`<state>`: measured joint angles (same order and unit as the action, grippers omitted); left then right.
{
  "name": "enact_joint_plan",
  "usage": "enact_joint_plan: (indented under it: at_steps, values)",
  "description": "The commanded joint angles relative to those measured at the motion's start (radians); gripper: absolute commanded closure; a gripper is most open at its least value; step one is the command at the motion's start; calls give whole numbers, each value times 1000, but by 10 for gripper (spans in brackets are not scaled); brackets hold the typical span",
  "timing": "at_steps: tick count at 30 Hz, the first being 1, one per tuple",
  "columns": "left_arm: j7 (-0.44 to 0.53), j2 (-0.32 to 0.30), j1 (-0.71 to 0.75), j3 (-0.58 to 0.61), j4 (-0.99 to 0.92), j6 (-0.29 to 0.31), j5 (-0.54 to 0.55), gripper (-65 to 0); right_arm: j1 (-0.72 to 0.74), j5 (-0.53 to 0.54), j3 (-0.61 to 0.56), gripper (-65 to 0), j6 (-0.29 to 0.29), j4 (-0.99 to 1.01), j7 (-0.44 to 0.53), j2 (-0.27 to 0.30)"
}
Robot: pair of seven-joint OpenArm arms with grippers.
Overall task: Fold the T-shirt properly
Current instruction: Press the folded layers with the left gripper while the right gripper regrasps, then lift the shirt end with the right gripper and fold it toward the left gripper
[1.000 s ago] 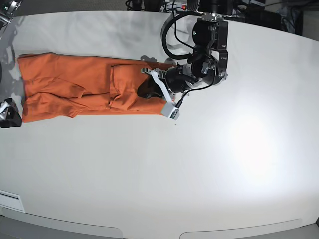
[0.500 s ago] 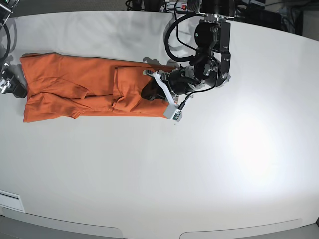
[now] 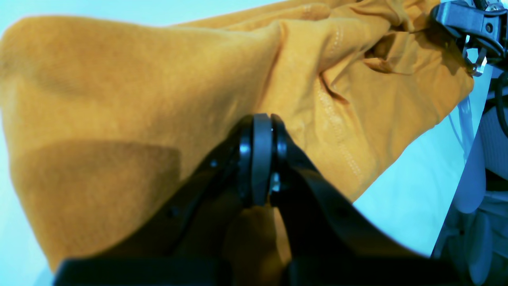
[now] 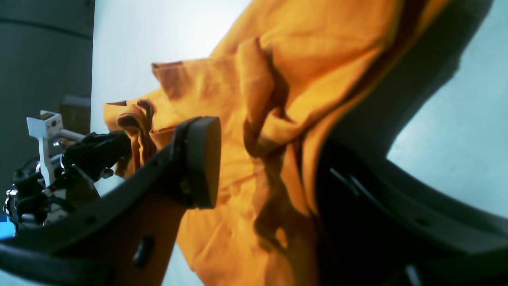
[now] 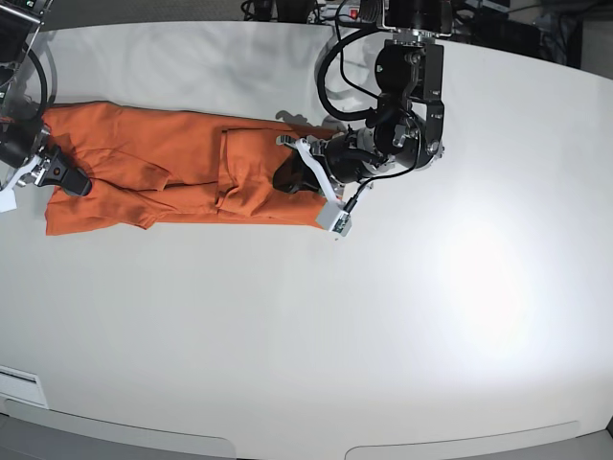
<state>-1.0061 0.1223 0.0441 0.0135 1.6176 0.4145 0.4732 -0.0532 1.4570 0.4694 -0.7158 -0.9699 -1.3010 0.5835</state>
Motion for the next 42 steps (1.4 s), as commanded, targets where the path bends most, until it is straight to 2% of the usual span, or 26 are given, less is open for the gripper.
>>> enact_joint_plan:
  at_steps: [1,3,4,6,7,9,12,17,18,21,22,24,30,35,38,42]
  values:
    - [-4,3,-11,-1,13,-8,-8,0,-22,-69,-7,-312,18,3,-44,10]
    - [-4,3,-11,-1,13,-8,-8,0,-36,-70,-7,-274,18,3,6,9]
    - [-4,3,-11,-1,13,-8,-8,0,-39,-71,-7,-221,18,3,23,9]
    - [-4,3,-14,-1,13,-7,-8,0,-37,-84,-7,-53,18,3,38,10]
    - [-4,3,-14,-1,13,-3,0,0,-35,-88,-7,0,18,3,51,10]
    - [-5,3,-14,-1,13,24,24,0,-33,-108,-4,0,18,2,87,11]
    - [-23,2,-18,-1,19,79,97,0,-20,-114,-4,0,18,-12,90,13]
    - [-110,2,-43,-2,68,202,321,0,-16,-223,-2,0,18,-132,90,18]
    - [-131,2,-48,-2,81,220,357,-32,-16,-258,1,0,18,-168,90,19]
    - [-169,2,-57,-2,116,254,415,-196,-16,-352,31,0,18,-281,90,19]
    - [-170,2,-58,-2,124,260,415,-229,-16,-369,47,0,18,-320,90,19]
    - [-170,-2,-58,-3,130,268,414,-249,-22,-387,84,0,18,-401,91,19]
    - [-169,-66,-58,-3,130,267,369,-248,-100,-380,182,0,18,-670,98,15]
    - [-162,-130,-58,-3,130,267,368,-248,-177,-270,185,0,18,-860,97,-3]
    - [-161,-156,-58,-8,130,267,358,-248,-205,-216,185,0,18,-959,97,-64]
    - [-161,-161,-58,-37,130,267,359,-248,-204,-142,175,0,18,-1038,90,-174]
